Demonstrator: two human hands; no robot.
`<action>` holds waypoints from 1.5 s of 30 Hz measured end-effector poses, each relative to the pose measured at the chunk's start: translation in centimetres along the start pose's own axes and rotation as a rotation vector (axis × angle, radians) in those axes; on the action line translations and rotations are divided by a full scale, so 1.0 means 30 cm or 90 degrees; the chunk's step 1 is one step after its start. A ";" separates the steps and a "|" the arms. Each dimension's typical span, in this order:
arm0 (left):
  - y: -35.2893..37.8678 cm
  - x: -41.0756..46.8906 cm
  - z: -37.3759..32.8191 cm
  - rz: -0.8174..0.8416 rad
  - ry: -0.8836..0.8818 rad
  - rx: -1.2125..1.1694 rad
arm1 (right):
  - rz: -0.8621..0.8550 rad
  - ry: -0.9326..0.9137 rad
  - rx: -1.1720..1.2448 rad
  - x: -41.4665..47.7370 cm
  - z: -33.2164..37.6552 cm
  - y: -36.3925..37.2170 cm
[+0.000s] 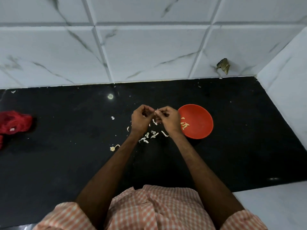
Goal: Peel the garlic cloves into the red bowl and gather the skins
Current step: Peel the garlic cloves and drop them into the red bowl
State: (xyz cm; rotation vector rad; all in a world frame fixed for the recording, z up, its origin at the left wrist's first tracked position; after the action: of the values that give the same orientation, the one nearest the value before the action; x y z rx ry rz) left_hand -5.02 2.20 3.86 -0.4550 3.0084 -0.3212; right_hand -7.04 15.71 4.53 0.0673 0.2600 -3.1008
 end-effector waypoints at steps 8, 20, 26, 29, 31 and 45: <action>0.275 0.059 -0.085 0.155 0.034 0.070 | -0.218 0.037 0.045 0.012 -0.049 -0.287; 0.326 -0.055 -0.005 0.039 -0.001 0.096 | -0.097 0.039 -0.329 0.029 -0.169 -0.360; 0.219 -0.041 0.057 -0.003 -0.036 0.113 | -0.071 -0.153 -0.336 0.025 -0.110 -0.246; 0.131 -0.042 0.093 -0.068 -0.069 0.131 | 0.015 -0.247 -0.345 0.025 -0.078 -0.156; 0.056 -0.046 0.134 -0.123 -0.095 0.177 | 0.127 -0.256 -0.378 0.022 -0.076 -0.087; -0.148 -0.096 0.273 0.037 -0.093 0.454 | 0.411 -0.274 -0.614 -0.051 -0.212 0.165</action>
State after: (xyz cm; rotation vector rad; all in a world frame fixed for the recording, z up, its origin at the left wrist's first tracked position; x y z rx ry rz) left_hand -0.11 -2.67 -3.01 -0.2970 2.5169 -1.2220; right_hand -5.08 11.92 -2.50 -0.4292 1.3246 -2.0132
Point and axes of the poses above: each hand's wrist, its own x-axis towards the middle knuckle, its own y-axis out of the palm, z = x × y, the point moved 1 cm from there along x, towards the middle knuckle, and after that the axes turned 4 degrees about -y, right-handed, at the moved point
